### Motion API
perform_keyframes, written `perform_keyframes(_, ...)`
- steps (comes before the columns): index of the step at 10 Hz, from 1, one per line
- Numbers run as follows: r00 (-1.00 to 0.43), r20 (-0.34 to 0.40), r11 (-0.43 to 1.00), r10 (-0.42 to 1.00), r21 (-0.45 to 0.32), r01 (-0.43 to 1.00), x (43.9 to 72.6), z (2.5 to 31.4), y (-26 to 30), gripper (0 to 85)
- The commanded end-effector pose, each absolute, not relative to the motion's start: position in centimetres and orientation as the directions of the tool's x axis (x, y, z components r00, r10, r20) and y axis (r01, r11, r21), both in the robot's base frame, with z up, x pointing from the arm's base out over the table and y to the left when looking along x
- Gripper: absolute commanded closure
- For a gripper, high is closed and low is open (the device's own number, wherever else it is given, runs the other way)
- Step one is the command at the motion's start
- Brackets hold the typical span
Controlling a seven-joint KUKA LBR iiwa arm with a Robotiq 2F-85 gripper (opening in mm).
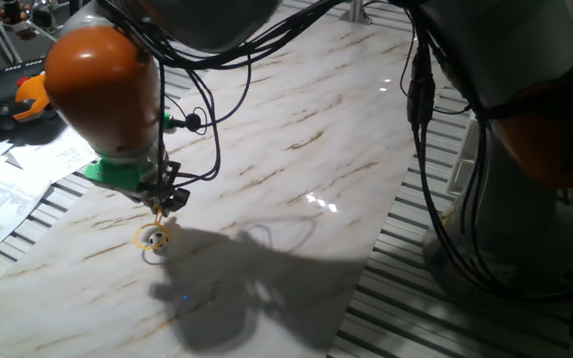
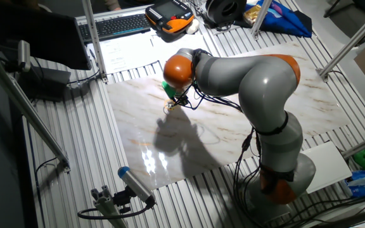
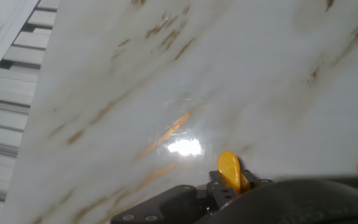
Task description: Attach the bubble ring to the ball
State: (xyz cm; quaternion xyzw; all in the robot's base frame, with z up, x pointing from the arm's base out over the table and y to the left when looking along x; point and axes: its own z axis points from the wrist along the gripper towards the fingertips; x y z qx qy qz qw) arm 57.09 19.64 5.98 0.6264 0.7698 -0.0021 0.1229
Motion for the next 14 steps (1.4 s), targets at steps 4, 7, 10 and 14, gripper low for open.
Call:
perform_keyframes(4,-0.202,-0.184,0.233,0.962,0.165,0.958,57.02,5.06,18.87,85.0)
perform_keyframes(7,-0.209,-0.188,0.241,0.960,0.168,0.956,56.99,4.79,18.90,85.0)
perform_keyframes(10,-0.231,-0.209,0.260,0.950,0.128,0.957,57.02,4.87,19.01,68.0)
perform_keyframes(14,-0.228,-0.197,0.255,0.954,0.124,0.959,56.78,5.09,19.41,51.0)
